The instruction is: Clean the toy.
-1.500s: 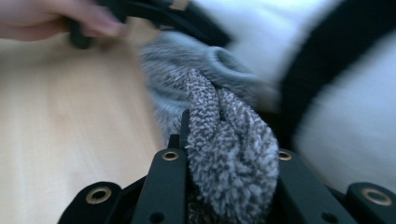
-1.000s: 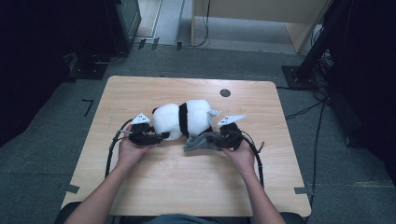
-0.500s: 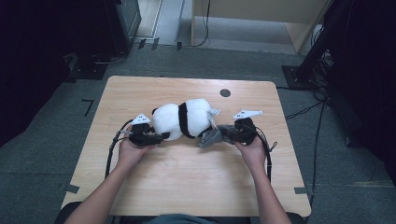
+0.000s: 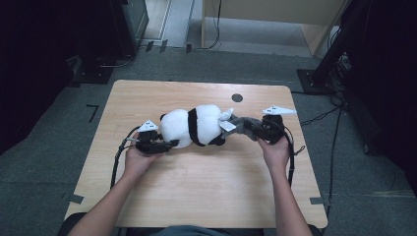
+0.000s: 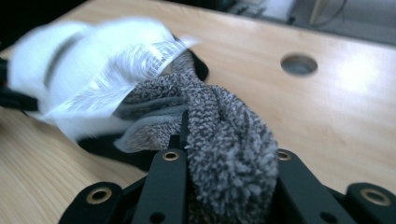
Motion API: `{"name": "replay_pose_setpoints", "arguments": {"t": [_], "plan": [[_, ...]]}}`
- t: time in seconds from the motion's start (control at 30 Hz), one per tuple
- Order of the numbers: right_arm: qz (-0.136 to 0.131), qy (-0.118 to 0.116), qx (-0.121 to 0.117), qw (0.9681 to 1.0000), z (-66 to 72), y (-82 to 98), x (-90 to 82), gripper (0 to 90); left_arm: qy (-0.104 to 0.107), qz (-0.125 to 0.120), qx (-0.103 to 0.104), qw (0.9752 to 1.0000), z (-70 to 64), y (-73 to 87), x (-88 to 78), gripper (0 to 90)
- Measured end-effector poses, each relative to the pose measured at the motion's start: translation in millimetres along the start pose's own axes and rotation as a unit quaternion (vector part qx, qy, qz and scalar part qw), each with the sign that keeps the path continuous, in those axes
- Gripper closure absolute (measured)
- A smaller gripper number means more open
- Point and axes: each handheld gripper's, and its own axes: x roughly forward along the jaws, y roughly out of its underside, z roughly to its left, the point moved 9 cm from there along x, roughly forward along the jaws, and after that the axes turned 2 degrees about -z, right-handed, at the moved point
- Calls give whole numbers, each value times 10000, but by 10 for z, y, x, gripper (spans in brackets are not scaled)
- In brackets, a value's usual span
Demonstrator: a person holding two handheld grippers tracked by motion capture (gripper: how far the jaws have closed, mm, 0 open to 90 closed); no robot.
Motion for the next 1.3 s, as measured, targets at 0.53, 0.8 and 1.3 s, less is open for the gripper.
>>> {"name": "replay_pose_setpoints", "arguments": {"t": [0.53, 0.8, 1.3], "plan": [[-598, -225, -225, 9977, 448, -773, 132, 781, -26, 18, -19, 10000, -44, 27, -40, 383], [-325, -587, -192, 9976, 717, -681, 503, 773, -4, -40, 3, 10000, -37, 24, -30, 365], [55, -535, -339, 9980, 817, -537, 847, 782, 69, 133, -14, 9999, 9, -59, -41, 218]]}}
